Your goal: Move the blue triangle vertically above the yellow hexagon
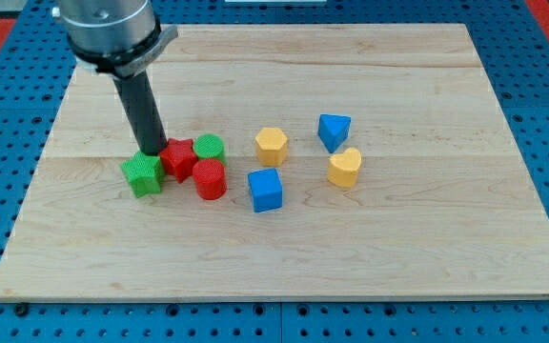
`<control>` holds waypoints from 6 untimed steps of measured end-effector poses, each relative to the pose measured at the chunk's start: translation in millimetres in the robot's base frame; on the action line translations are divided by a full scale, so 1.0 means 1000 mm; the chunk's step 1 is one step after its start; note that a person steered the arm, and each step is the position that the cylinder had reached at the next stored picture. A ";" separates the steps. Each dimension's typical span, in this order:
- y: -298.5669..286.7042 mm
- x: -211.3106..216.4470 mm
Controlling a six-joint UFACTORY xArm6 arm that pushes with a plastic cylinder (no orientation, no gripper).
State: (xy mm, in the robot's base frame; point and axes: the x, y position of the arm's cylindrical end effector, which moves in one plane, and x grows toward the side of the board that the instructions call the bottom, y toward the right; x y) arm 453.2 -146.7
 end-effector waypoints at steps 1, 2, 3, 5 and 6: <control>-0.009 0.029; -0.027 0.034; 0.005 0.076; 0.209 0.121; 0.287 0.082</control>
State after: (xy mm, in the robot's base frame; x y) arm 534.7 140.4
